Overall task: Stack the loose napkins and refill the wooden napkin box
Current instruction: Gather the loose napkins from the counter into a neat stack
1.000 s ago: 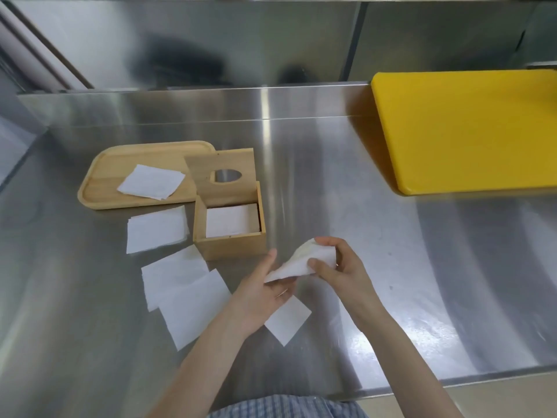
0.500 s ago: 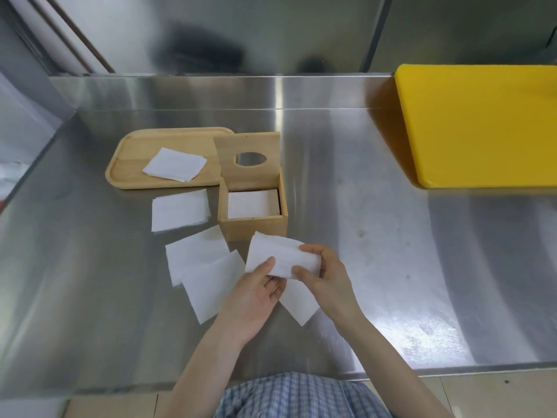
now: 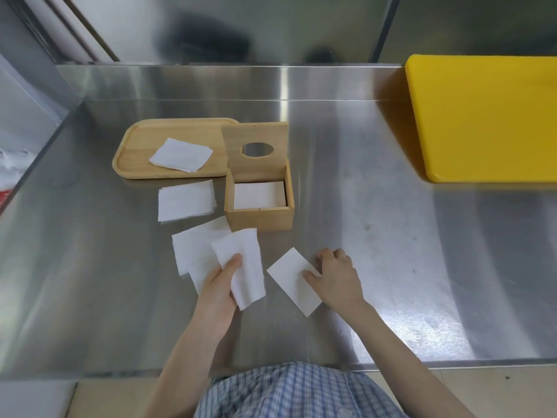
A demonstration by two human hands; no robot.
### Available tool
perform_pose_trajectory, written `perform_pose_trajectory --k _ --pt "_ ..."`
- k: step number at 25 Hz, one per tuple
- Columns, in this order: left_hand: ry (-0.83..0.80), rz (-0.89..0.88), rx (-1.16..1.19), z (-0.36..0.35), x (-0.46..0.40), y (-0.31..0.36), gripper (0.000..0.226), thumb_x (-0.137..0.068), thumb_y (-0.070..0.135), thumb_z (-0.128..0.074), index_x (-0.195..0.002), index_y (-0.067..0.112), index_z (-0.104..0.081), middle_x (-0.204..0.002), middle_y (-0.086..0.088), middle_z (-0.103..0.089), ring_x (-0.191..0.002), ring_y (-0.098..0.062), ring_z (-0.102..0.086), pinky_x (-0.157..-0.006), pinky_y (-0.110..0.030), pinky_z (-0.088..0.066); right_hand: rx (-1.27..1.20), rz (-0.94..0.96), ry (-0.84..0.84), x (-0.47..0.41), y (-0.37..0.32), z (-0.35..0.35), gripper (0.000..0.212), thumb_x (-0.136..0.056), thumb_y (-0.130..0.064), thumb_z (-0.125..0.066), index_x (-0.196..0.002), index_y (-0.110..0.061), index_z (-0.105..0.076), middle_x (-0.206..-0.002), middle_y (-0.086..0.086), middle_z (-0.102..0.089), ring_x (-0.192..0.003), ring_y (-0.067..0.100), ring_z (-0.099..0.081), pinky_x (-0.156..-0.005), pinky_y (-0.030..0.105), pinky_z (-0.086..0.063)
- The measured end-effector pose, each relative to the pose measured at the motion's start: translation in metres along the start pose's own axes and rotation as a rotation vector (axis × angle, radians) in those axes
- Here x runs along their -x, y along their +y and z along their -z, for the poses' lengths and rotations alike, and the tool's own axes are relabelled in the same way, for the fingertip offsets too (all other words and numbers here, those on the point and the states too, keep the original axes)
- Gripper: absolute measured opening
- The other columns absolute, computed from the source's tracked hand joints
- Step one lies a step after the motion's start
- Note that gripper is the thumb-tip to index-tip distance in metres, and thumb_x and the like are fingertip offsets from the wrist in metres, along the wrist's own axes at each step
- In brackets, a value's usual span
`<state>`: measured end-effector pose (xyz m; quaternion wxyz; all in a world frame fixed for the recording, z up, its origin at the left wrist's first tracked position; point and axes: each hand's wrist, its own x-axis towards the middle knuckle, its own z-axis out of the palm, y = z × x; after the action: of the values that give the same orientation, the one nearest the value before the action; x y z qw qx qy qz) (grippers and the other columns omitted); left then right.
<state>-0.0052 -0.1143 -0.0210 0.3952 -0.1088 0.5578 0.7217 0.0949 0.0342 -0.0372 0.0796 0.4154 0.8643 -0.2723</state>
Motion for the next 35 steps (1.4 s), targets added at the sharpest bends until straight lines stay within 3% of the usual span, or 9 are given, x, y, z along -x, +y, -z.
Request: perform_pose_trajectory --k 3,7,10,13,16,20,25,29,35 --pt "0.061 0.044 -0.016 0.006 -0.002 -0.002 0.018 -0.093 0.018 -0.051 -0.106 0.013 -0.062 -0.099 -0.002 -0.069 -0.094 -0.02 -0.064 -0.087 -0.039 -0.05 0.174 0.012 -0.009 -0.007 -0.009 -0.004 0.043 -0.088 -0.033 -0.056 -0.12 -0.005 -0.048 -0.124 0.014 -0.048 -0.118 0.031 -0.044 -0.096 0.037 -0.041" --pt "0.042 0.077 -0.016 0.005 0.0 -0.002 0.016 -0.094 0.015 -0.047 -0.089 0.016 -0.062 -0.096 -0.001 -0.067 -0.091 -0.019 -0.062 -0.087 -0.038 -0.048 0.17 0.037 -0.039 -0.01 -0.013 -0.007 0.033 -0.089 -0.021 -0.052 -0.117 -0.004 -0.05 -0.123 0.014 -0.053 -0.117 0.032 -0.047 -0.096 0.038 -0.041" --pt "0.026 0.073 -0.049 0.007 0.0 -0.004 0.015 -0.095 0.014 -0.047 -0.092 0.014 -0.062 -0.098 -0.003 -0.066 -0.091 -0.02 -0.062 -0.087 -0.039 -0.047 -0.012 0.014 -0.078 -0.008 -0.013 -0.003 0.029 -0.086 -0.013 -0.051 -0.114 -0.004 -0.048 -0.115 0.015 -0.062 -0.107 0.034 -0.057 -0.083 0.034 -0.046" --pt "0.013 0.092 -0.039 0.009 -0.002 -0.005 0.023 -0.095 0.014 -0.045 -0.116 0.008 -0.055 -0.119 -0.01 -0.06 -0.109 -0.03 -0.057 -0.097 -0.047 -0.045 -0.242 0.012 -0.111 -0.006 -0.011 0.018 0.031 -0.089 -0.014 -0.053 -0.119 -0.006 -0.052 -0.114 0.011 -0.064 -0.099 0.026 -0.058 -0.071 0.02 -0.048" --pt "-0.055 0.123 0.0 0.009 0.001 -0.002 0.028 -0.095 0.014 -0.044 -0.121 0.008 -0.054 -0.121 -0.011 -0.06 -0.109 -0.029 -0.058 -0.095 -0.048 -0.046 -0.594 0.043 -0.136 0.008 -0.02 0.048 0.022 -0.091 -0.016 -0.054 -0.111 -0.01 -0.061 -0.088 -0.006 -0.063 -0.077 0.01 -0.056 -0.055 0.007 -0.042" --pt "-0.152 0.1 0.043 0.008 0.013 0.005 0.025 -0.096 0.014 -0.039 -0.106 0.016 -0.063 -0.109 -0.005 -0.069 -0.104 -0.025 -0.062 -0.089 -0.043 -0.049 -0.941 0.12 -0.361 0.026 -0.04 0.061 0.011 -0.09 -0.015 -0.057 -0.095 -0.02 -0.066 -0.091 -0.005 -0.068 -0.083 0.012 -0.062 -0.072 0.02 -0.048" --pt "-0.239 0.069 0.02 0.024 0.026 0.018 0.027 -0.097 0.025 -0.037 -0.107 0.02 -0.062 -0.1 -0.002 -0.073 -0.094 -0.019 -0.067 -0.079 -0.035 -0.053 -0.735 0.116 -0.415 0.032 -0.071 0.026 0.008 -0.09 -0.016 -0.058 -0.097 -0.02 -0.061 -0.094 -0.006 -0.065 -0.083 0.009 -0.06 -0.074 0.02 -0.048" --pt "-0.249 0.093 0.089 0.047 0.03 0.028 0.032 -0.098 0.031 -0.034 -0.11 0.019 -0.061 -0.095 -0.001 -0.076 -0.095 -0.021 -0.067 -0.084 -0.039 -0.052 -0.753 0.071 -0.388 0.035 -0.089 0.007 0.013 -0.088 -0.012 -0.058 -0.099 -0.018 -0.053 -0.107 0.005 -0.066 -0.098 0.021 -0.062 -0.088 0.033 -0.049" --pt "-0.286 0.124 -0.041 0.084 0.027 0.032 0.025 -0.095 0.018 -0.044 -0.109 0.01 -0.063 -0.099 -0.003 -0.076 -0.088 -0.017 -0.072 -0.074 -0.03 -0.059 -0.636 0.131 -0.375 0.048 -0.115 -0.022 0.02 -0.088 -0.017 -0.059 -0.105 -0.02 -0.049 -0.113 0.004 -0.065 -0.1 0.022 -0.062 -0.091 0.036 -0.05"
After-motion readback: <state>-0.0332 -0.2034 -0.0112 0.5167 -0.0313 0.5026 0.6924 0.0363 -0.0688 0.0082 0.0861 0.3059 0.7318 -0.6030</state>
